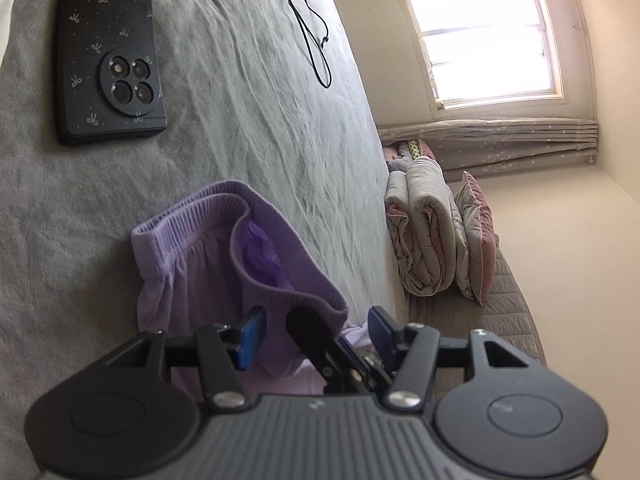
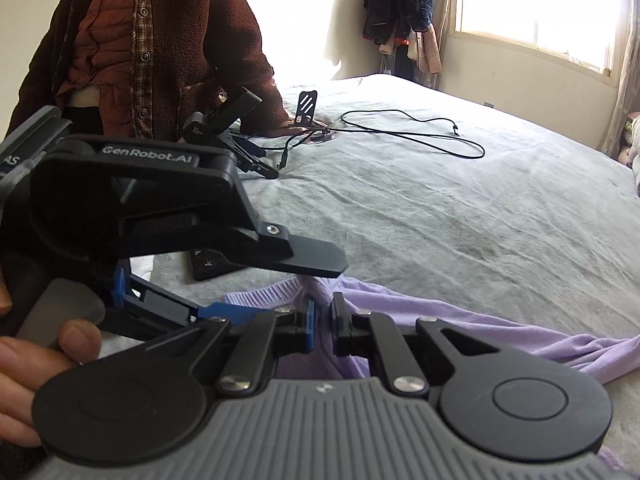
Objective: Fold clothes
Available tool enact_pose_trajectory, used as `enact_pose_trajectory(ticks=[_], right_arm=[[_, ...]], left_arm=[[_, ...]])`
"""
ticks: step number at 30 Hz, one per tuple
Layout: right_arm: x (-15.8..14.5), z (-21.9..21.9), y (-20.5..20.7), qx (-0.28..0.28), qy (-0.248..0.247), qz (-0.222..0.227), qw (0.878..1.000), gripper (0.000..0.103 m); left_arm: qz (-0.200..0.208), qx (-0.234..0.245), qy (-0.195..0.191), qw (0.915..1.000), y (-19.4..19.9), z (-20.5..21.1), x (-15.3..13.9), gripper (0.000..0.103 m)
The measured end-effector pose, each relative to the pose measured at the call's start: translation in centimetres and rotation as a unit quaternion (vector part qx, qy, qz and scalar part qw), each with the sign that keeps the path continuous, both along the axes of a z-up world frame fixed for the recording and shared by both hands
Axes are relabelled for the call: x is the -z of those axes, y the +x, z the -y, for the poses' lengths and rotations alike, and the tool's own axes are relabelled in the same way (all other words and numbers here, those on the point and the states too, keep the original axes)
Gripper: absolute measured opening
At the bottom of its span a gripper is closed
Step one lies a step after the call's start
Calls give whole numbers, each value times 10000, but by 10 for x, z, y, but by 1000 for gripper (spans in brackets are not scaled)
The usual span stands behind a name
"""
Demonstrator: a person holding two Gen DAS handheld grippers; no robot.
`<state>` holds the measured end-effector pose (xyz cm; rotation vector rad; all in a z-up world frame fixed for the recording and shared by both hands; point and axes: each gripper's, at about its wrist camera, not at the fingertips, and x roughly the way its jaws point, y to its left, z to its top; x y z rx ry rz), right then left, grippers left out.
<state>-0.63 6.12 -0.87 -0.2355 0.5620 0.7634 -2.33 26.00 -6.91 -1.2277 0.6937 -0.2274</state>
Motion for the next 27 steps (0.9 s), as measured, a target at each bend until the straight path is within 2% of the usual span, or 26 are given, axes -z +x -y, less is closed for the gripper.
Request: enact_pose_trajectory(ticks=[4,6,10,14,16,17,18,19,20,22,27], right_arm=[[4,6,-6,-13,142,-163,9998,11],[7,8,-9,-19,213,-244,9995,12],[12,23,-11,123,422,-503,9978,17],[18,57,-3,572,761,-950,9909,18],[22,73,2,796,928,-1171,9856,25],[23,81,4,907,1012,-1282,9824,35],[25,90,6,1018,1095,-1392,9789,39],[27,98,8,1129,1178,-1501,9751,39],[29,106,10,1261,1286,-1637,9699,39],[36,123,19,1582,1654,-2023,9522,39],[53,152,40,2153,2781,-2772,8941,39]], left_arm=[[-151,-227,271,9993,-1,9,1,49],[-226,-341,406,9983,-2,14,2,30],[-372,-567,715,9951,-3,22,2,12],[-431,-683,870,9929,-2,20,-1,10],[-432,-679,885,9928,-2,19,-2,11],[-446,-672,935,9924,-1,20,-2,11],[-463,-662,988,9918,0,21,-2,11],[-479,-652,1042,9913,1,22,-3,12],[-493,-644,1090,9907,1,22,-3,12],[-510,-639,1199,9894,1,22,-3,12],[-523,-676,1531,9845,-4,23,-4,11]])
